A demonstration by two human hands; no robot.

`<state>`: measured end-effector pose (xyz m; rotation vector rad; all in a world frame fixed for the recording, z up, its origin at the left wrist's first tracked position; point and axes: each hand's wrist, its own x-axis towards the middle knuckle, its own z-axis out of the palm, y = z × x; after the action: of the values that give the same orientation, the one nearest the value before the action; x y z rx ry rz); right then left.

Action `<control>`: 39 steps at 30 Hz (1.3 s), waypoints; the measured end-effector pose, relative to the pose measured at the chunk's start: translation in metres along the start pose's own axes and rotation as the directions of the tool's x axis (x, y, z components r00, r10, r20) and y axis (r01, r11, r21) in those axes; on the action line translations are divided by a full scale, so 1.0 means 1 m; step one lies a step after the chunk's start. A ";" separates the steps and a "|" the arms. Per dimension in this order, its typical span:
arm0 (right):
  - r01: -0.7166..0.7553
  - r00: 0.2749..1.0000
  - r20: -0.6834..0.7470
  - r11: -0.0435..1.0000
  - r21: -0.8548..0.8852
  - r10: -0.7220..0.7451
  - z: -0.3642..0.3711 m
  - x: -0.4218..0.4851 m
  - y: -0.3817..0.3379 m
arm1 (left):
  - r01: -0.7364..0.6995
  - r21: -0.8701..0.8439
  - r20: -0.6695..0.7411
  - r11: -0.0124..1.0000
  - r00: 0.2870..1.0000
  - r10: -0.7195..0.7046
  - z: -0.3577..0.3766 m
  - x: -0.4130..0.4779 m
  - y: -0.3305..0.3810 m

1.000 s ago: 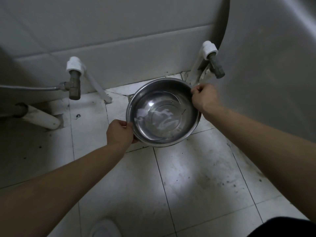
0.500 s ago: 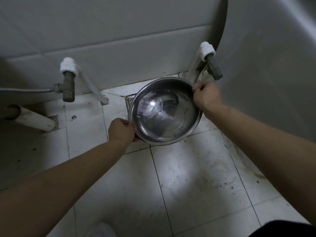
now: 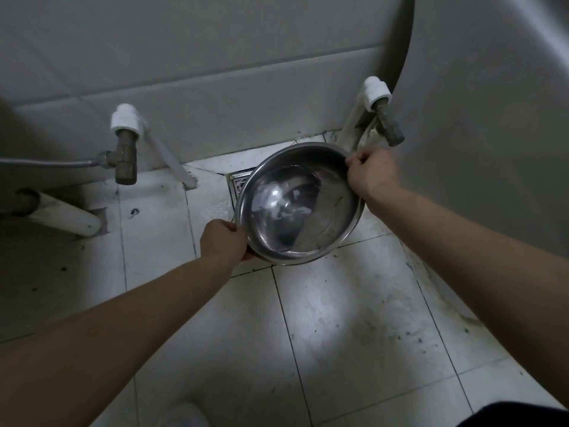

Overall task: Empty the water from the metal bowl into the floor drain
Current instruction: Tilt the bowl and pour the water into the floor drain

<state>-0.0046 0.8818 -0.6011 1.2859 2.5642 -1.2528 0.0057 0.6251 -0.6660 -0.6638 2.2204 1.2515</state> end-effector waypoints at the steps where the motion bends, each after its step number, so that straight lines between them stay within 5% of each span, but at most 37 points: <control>1: -0.001 1.000 0.005 1.000 0.005 0.001 0.000 0.000 0.000 | 0.000 0.001 0.001 1.000 1.000 0.000 0.000 0.000 -0.001; 39: -0.002 1.000 0.009 0.998 0.056 0.001 0.015 -0.001 -0.010 | 0.013 0.056 0.017 0.998 1.000 -0.014 -0.001 0.005 -0.013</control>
<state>-0.0155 0.8677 -0.6047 1.2882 2.5385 -1.3370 0.0095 0.6173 -0.6768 -0.6426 2.2247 1.1795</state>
